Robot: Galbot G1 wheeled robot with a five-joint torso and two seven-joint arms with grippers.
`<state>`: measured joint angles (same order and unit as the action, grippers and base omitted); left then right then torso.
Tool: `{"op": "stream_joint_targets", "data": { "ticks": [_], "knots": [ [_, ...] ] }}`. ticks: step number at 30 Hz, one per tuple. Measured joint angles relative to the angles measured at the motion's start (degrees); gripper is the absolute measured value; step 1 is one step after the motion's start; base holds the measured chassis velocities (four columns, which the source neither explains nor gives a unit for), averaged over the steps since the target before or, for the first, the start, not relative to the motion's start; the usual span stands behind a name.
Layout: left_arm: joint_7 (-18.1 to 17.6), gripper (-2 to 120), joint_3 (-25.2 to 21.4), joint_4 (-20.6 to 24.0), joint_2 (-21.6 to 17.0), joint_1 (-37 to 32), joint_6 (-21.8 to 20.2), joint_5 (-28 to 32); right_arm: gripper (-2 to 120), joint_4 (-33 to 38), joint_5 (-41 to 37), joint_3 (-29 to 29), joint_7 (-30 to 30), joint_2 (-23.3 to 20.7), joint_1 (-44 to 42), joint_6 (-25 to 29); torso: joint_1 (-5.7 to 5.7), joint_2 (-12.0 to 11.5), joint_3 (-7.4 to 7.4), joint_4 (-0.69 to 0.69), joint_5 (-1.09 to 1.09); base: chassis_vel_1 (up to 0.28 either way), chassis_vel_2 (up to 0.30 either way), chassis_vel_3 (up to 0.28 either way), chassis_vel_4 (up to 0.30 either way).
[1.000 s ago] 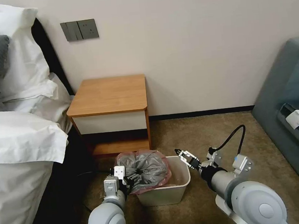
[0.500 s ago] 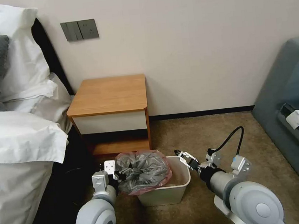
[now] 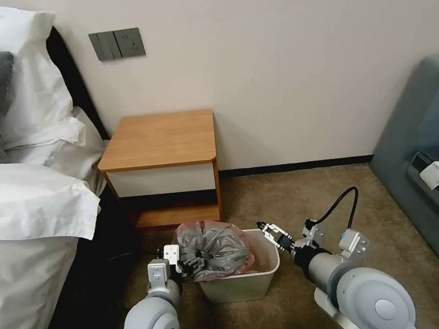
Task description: Pick up the garbage bag from the table and place it over the trash can.
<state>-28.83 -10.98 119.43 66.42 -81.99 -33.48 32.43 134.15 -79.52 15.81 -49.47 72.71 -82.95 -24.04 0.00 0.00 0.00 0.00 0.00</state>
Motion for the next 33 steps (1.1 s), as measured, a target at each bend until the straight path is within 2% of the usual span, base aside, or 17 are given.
{"op": "stream_joint_targets", "data": {
  "ticks": [1, 4, 5, 9, 10, 13, 14, 18, 19, 21, 24, 30, 33],
  "knots": [
    [0.0, 90, 0.0, 0.0, 0.0, 0.0, 0.0, 0.0, 100, 0.0, 0.0, 0.0, 0.0, 0.0, 0.0, 0.0, 0.00, 0.0, 0.00, 0.00, 0.00, 0.000, 0.000, 0.000, 0.000],
    [0.1, 77, 0.2, 0.0, 0.1, 0.0, -0.1, -0.1, 100, 0.0, 0.1, -0.1, 0.0, 0.1, 0.0, 0.0, 0.00, 0.0, 0.00, 0.00, 0.00, 0.000, 0.000, 0.000, 0.000],
    [0.1, 77, 0.2, 0.0, 0.1, 0.0, -0.1, -0.1, 100, 0.0, 0.1, -0.1, 0.0, 0.1, 0.0, 0.0, 0.00, 0.0, 0.00, 0.00, 0.00, 0.000, 0.000, 0.000, 0.000],
    [0.1, 58, 1.2, -0.5, 0.4, 0.5, -0.5, 0.3, 100, -0.1, 0.2, -0.1, 0.0, 0.1, -0.1, 0.0, 0.00, 0.0, 0.00, 0.00, 0.00, 0.000, 0.000, 0.000, 0.000],
    [0.1, 58, 1.2, -0.5, 0.4, 0.5, -0.5, 0.3, 100, -0.1, 0.2, -0.1, 0.0, 0.1, -0.1, 0.0, 0.00, 0.0, 0.00, 0.00, 0.00, 0.000, 0.000, 0.000, 0.000],
    [0.1, 44, 2.1, -1.1, 0.5, 1.3, -0.8, 1.0, 100, -0.1, 0.2, -0.2, 0.0, 0.2, 0.0, 0.0, 0.00, 0.0, 0.00, 0.00, 0.00, 0.000, 0.000, 0.000, 0.000],
    [0.1, 44, 2.1, -1.1, 0.5, 1.3, -0.8, 1.0, 100, -0.1, 0.2, -0.2, 0.0, 0.2, 0.0, 0.0, 0.00, 0.0, 0.00, 0.00, 0.00, 0.000, 0.000, 0.000, 0.000],
    [0.0, 25, 2.7, -1.5, 0.6, 2.0, -1.0, 1.5, 100, -0.1, 0.6, -0.2, 0.0, 0.2, 0.0, 0.0, 0.00, 0.0, 0.00, 0.00, 0.00, 0.000, 0.000, 0.000, 0.000],
    [0.0, 25, 2.7, -1.5, 0.6, 2.0, -1.0, 1.5, 100, -0.1, 0.6, -0.2, 0.0, 0.2, 0.0, 0.0, 0.00, 0.0, 0.00, 0.00, 0.00, 0.000, 0.000, 0.000, 0.000],
    [-0.1, 15, 2.7, -1.6, 0.6, 2.1, -1.0, 1.7, 100, -0.1, 0.9, -0.1, 0.1, 0.2, -0.2, 0.0, 0.00, 0.0, 0.00, 0.00, 0.00, 0.000, 0.000, 0.000, 0.000],
    [-0.2, 9, 2.6, -1.6, 0.7, 2.1, -0.6, 2.2, 100, -0.1, 1.4, -0.1, 0.2, 0.2, -0.2, 0.0, 0.00, 0.0, 0.00, 0.00, 0.00, 0.000, 0.000, 0.000, 0.000],
    [-0.5, 9, 1.1, -1.5, 0.7, 1.5, 1.8, 2.8, 100, 0.7, 2.5, -0.1, 0.9, 0.1, -0.2, 0.0, 0.00, 0.0, 0.00, 0.00, 0.00, 0.000, 0.000, 0.000, 0.000],
    [-0.5, 9, -0.3, -1.2, 0.7, 1.1, 7.4, 3.0, 100, 3.1, 4.0, -0.1, 2.8, -0.4, -0.3, -1.2, 0.00, 0.0, 0.00, 0.00, 0.00, 0.000, 0.000, 0.000, 0.000]
  ]
}}
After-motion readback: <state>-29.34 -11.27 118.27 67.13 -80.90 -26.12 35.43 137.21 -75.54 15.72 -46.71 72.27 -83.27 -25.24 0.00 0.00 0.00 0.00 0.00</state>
